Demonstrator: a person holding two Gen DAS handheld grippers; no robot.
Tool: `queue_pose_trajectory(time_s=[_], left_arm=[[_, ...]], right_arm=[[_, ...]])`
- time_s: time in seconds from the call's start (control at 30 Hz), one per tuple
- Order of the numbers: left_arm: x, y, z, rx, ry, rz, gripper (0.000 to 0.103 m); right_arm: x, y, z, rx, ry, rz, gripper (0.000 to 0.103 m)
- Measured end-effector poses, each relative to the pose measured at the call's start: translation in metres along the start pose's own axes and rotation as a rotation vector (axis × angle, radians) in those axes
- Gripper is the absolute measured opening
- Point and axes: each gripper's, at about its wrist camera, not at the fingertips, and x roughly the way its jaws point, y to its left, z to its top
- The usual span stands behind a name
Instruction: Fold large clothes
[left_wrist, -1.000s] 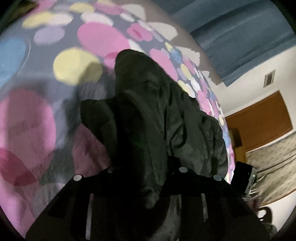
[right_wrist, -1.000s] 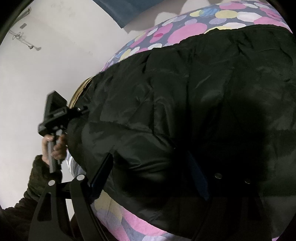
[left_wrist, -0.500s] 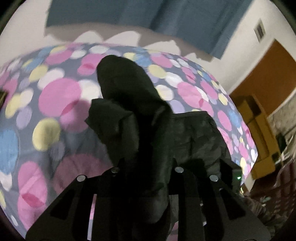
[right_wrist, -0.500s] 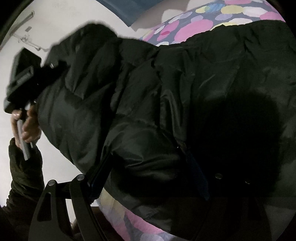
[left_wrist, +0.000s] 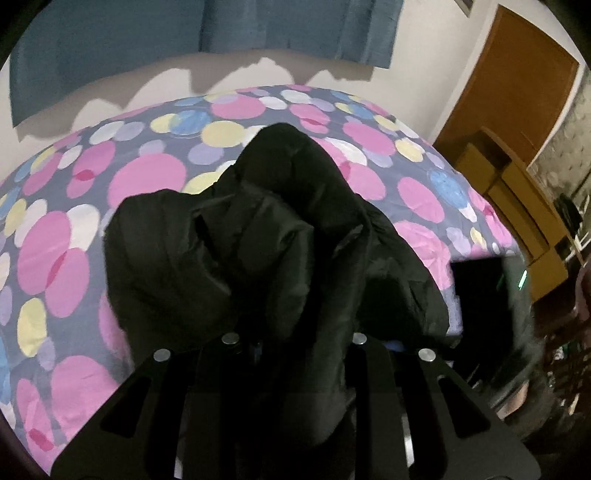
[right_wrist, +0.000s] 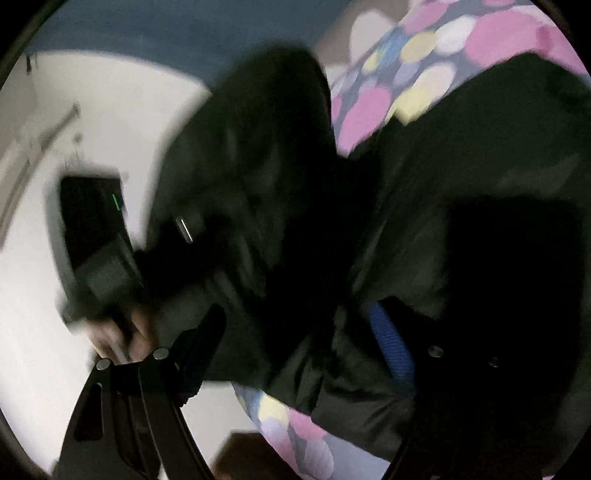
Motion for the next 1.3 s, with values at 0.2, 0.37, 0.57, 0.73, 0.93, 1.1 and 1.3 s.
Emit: queue_pose_trajectory(time_s=[0.2, 0.37, 0.57, 0.73, 0.93, 1.1, 1.3], left_arm=[[0.028, -0.032, -0.011, 0.059, -0.019, 0.014, 0.021], [0.039, -0.047, -0.020, 0.095, -0.038, 0.038, 0.021], [0.050, -0.057, -0.022, 0.122, -0.033, 0.071, 0.021], [0.059, -0.063, -0.022, 0.151, -0.021, 0.107, 0.022], [0.060, -0.068, -0.024, 0.171, -0.006, 0.117, 0.031], [0.056, -0.074, -0.029, 0.192, -0.011, 0.105, 0.052], [0.041, -0.084, -0.040, 0.233, -0.035, 0.094, 0.063]], right_arm=[[-0.012, -0.008, 0.035, 0.077, -0.068, 0.060, 0.080], [0.009, -0.004, 0.048, 0.080, -0.052, 0.019, 0.080], [0.009, -0.015, 0.050, 0.071, -0.030, -0.070, 0.080], [0.007, -0.025, 0.049, 0.082, -0.021, -0.119, 0.054], [0.006, -0.032, 0.052, 0.106, -0.008, -0.103, 0.040], [0.002, -0.035, 0.050, 0.112, 0.000, -0.103, 0.032], [-0.003, -0.044, 0.049, 0.138, 0.008, -0.093, 0.028]])
